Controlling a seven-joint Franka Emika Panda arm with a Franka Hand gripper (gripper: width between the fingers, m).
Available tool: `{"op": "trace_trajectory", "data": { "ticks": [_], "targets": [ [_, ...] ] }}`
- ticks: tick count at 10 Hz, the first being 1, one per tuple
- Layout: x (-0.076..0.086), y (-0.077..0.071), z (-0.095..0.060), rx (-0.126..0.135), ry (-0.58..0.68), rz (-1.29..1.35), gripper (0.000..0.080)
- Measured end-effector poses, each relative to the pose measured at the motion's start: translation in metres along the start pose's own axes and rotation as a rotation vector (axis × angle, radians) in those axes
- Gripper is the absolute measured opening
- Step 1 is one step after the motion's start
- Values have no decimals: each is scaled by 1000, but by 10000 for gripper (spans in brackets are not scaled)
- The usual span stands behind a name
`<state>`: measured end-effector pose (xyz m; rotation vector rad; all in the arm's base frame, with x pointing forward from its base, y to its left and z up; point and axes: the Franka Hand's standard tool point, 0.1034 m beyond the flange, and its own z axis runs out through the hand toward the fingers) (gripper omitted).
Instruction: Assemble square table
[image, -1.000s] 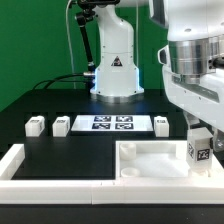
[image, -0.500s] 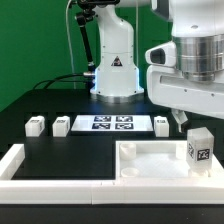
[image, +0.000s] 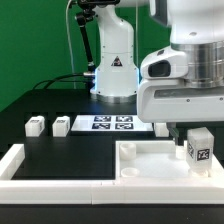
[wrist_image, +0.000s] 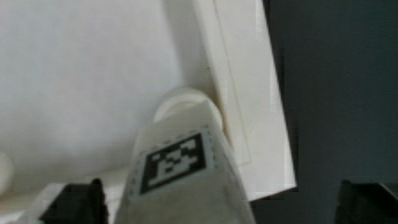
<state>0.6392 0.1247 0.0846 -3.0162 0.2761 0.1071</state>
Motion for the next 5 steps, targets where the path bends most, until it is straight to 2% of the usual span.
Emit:
{"op": "trace_trajectory", "data": {
  "ticks": [2,4,5],
  "targets": [
    [0,1,1,2,-1,-103,649],
    [-1,0,1,4,-2,-43,381],
    [0,1,1,1,-1,12,381]
  ]
}}
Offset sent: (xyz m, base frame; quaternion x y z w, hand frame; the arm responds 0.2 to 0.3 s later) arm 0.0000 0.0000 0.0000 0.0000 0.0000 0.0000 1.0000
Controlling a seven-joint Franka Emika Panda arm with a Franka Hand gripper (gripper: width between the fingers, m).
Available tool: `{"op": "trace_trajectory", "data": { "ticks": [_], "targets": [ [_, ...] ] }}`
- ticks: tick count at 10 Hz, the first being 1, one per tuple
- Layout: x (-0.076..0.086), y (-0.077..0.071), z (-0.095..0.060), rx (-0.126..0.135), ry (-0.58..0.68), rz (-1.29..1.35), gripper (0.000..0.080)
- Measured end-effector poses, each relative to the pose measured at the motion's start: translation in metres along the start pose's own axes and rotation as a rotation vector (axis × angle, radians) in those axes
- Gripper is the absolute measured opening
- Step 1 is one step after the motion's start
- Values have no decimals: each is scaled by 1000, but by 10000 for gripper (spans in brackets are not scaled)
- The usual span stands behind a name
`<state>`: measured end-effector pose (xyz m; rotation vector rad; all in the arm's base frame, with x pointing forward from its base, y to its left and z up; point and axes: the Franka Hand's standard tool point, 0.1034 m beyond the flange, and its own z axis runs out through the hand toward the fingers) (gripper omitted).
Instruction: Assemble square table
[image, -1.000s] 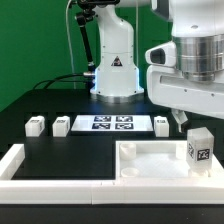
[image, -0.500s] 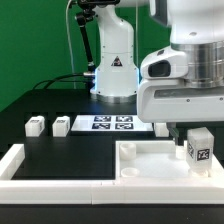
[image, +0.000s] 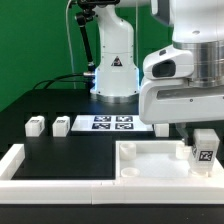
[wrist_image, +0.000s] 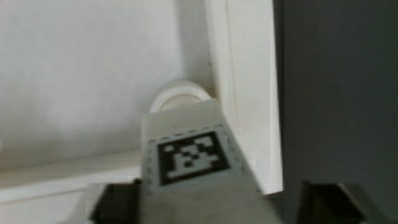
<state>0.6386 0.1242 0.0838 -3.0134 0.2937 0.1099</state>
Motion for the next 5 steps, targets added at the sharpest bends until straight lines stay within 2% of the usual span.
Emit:
{"op": "trace_trajectory", "data": {
  "ticks": [1,3,4,5],
  "targets": [
    [1,3,0,-2,1,70,308],
    [0,4,1,-4,20,266,305],
    [-1,5,2,7,53,390,305],
    [-5,4,5,29,100,549,305]
  ]
}}
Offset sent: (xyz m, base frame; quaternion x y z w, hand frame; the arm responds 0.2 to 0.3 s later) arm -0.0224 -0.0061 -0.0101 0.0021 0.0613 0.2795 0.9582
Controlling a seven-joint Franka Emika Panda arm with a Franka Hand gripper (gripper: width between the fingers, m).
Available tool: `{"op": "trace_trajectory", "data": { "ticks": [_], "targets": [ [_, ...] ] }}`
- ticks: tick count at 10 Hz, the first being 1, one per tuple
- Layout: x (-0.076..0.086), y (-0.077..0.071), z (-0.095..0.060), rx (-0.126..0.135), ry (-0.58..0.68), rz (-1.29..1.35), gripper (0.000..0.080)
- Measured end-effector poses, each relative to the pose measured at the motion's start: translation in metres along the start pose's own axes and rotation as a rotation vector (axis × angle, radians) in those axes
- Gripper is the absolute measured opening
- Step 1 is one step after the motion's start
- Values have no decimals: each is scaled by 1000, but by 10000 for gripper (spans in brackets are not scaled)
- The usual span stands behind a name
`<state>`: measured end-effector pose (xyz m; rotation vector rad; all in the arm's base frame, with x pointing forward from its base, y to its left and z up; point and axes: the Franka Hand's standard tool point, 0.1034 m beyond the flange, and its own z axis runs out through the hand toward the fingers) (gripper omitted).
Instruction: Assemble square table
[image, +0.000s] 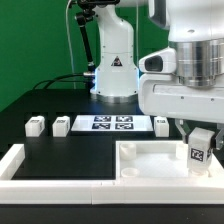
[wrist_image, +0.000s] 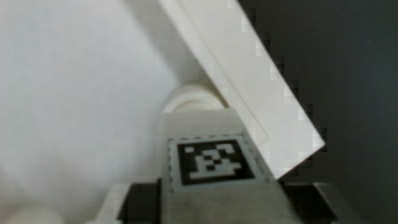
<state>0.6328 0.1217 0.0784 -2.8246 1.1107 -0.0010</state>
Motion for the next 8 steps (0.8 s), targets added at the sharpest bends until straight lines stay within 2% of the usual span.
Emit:
{"op": "trace_trajectory", "data": {
  "ticks": [7,8],
  "targets": [
    [0,0,0,3,4,20,301],
    [0,0,0,3,4,20,468]
  ]
}}
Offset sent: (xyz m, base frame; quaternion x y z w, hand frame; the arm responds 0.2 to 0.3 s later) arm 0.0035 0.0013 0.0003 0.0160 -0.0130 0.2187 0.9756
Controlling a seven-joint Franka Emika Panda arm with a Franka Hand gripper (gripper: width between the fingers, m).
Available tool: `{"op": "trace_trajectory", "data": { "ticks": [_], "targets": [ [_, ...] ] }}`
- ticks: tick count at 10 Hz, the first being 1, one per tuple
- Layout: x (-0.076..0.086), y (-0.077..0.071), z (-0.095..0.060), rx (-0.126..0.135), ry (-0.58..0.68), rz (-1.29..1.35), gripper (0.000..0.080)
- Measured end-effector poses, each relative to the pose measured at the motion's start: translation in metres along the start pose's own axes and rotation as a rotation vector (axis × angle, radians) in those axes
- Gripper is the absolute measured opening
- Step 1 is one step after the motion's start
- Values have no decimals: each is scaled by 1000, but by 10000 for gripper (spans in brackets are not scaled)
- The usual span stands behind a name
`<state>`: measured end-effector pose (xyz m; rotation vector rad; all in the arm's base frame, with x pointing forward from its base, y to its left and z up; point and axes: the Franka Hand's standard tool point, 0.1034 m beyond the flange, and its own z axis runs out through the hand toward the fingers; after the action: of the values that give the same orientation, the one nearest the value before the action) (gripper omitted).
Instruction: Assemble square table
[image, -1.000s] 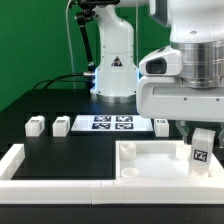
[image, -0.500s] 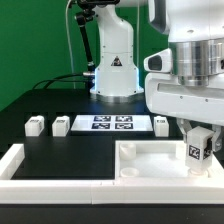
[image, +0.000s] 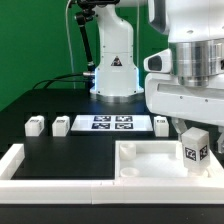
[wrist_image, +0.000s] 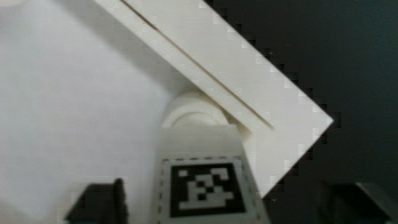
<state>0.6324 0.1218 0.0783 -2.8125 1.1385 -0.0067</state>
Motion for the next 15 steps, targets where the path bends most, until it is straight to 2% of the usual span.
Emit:
{"op": "trace_trajectory", "data": {
  "ticks": [1,2,3,4,5,8,10,12,15],
  "targets": [
    [0,0,0,0,0,0,607],
    [0,0,0,0,0,0,638],
    [1,2,1,4,9,90,638],
    [5,3,0,-4,22,-118,646],
    [9,5,-1,14,33,-162,646],
    [8,5,1,8,33,-367,649],
    [9,5,0,0,39,-624,649],
    [13,3,-8,-5,56,-892,649],
    [17,5,-11,-11,62,-1124,649]
  ]
}}
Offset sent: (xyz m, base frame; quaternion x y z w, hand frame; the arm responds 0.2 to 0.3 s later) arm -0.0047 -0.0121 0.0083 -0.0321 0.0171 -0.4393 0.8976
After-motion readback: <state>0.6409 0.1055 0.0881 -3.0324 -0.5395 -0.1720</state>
